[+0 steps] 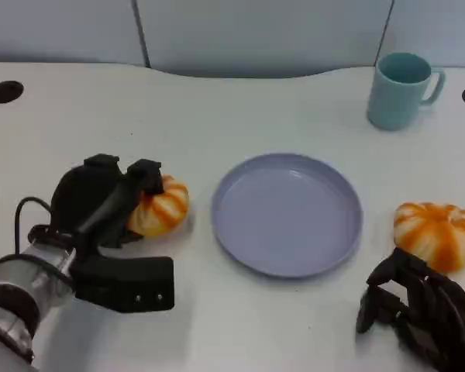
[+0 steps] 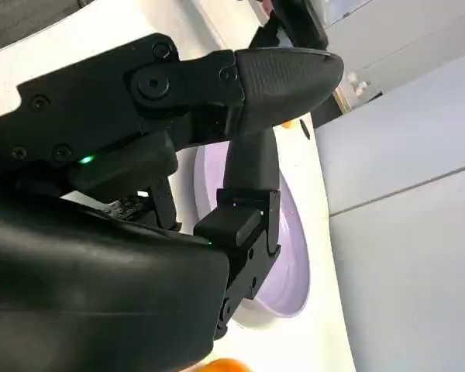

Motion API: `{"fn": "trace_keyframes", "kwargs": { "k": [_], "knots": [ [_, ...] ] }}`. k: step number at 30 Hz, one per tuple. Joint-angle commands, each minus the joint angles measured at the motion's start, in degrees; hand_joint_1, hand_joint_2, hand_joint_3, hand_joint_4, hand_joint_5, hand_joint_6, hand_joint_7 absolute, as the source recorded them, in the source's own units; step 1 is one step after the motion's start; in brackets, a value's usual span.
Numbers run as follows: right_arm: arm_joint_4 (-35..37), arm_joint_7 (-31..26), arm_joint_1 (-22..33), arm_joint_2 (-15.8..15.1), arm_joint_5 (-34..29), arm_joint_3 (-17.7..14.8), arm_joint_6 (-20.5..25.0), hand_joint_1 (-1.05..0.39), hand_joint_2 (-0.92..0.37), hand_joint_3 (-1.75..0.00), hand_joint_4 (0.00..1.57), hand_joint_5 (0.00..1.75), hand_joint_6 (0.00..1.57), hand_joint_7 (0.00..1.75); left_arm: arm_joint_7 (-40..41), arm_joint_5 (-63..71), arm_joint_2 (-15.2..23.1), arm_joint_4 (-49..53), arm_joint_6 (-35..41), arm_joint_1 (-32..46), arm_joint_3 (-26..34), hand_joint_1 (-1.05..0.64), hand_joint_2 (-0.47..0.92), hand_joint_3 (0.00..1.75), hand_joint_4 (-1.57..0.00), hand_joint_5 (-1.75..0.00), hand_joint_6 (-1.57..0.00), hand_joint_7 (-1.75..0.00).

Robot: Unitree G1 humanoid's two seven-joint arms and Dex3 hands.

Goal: Grasp the bread from the table and place it into the plate.

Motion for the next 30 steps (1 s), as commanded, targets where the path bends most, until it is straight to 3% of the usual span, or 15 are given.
{"fn": "trace_keyframes", "kwargs": {
  "k": [1, 3, 4, 6, 12, 15, 18, 24, 27, 30],
  "knots": [
    [-0.2, -0.5, 0.2, -0.8, 0.1, -0.4, 0.1, -0.58, -0.92, -0.33, 0.64, 1.72, 0.62, 1.35, -1.8, 0.3, 1.8, -0.6, -0.2, -2.6, -0.2, -0.15, 0.77, 0.73, -0.81, -1.75, -0.61, -1.75],
    [-0.9, -1.2, 0.6, -0.6, -0.5, 0.0, 0.2, -0.57, -0.92, -0.34, 0.63, 1.73, 0.61, 1.37, -5.2, 0.1, 2.1, -1.8, -1.6, -5.4, -0.2, -0.18, 0.79, 0.69, -0.82, -1.75, -0.62, -1.75],
    [-1.2, -1.5, 0.7, -0.6, -0.7, 0.2, 0.2, -0.56, -0.92, -0.34, 0.62, 1.74, 0.61, 1.39, -6.3, 0.1, 2.2, -2.3, -1.9, -6.4, -0.3, -0.23, 0.86, 0.55, -0.82, -1.75, -0.62, -1.70],
    [-0.7, -1.2, 0.5, -0.6, -0.5, 0.1, 0.1, -0.56, -0.92, -0.34, 0.62, 1.74, 0.61, 1.40, -6.7, 0.3, 2.3, -3.5, -4.0, -7.9, -0.4, -0.23, 0.90, 0.47, -0.84, -1.75, -0.62, -1.72],
    [-0.1, -0.9, 0.2, -0.4, -0.3, 0.1, -0.1, -0.56, -0.92, -0.33, 0.61, 1.73, 0.60, 1.39, -8.6, 0.5, 2.2, -5.0, -6.9, -10.4, -0.6, -0.25, 0.91, 0.54, -0.87, -1.75, -0.65, -1.75],
    [0.2, 0.0, -0.1, -0.3, 0.0, 0.2, -0.1, -0.55, -0.92, -0.35, 0.61, 1.74, 0.60, 1.39, -12.6, -0.8, 0.4, -6.8, -9.2, -12.5, -0.1, -0.26, 0.85, 0.50, -0.84, -1.75, -0.65, -1.75],
    [-0.2, -0.3, 0.0, -0.2, -0.1, 0.4, 0.3, -0.56, -0.92, -0.35, 0.61, 1.74, 0.60, 1.39, -14.5, -0.8, -0.3, -7.7, -10.4, -13.2, 0.0, -0.23, 0.80, 0.57, -0.84, -1.75, -0.67, -1.75],
    [-0.5, -0.4, 0.1, -0.3, -0.7, 0.8, 0.2, -0.56, -0.92, -0.35, 0.61, 1.74, 0.60, 1.40, -16.9, -1.6, -2.6, -7.6, -14.6, -13.8, 0.4, -0.27, 0.84, 0.63, -0.87, -1.75, -0.70, -1.75],
    [-0.5, -0.2, 0.0, -0.2, -0.1, 0.6, 0.9, -0.56, -0.92, -0.34, 0.62, 1.73, 0.60, 1.39, -17.8, -1.6, -3.5, -7.2, -14.9, -14.1, 0.3, -0.23, 0.68, 0.83, -0.89, -1.75, -0.74, -1.75],
    [-0.4, 0.0, 0.0, -0.2, -0.4, 0.8, 0.3, -0.56, -0.92, -0.34, 0.62, 1.73, 0.61, 1.39, -20.0, -2.0, -5.4, -6.3, -14.3, -13.9, 0.2, -0.24, 0.66, 0.89, -0.90, -1.75, -0.75, -1.75]
  ]
}}
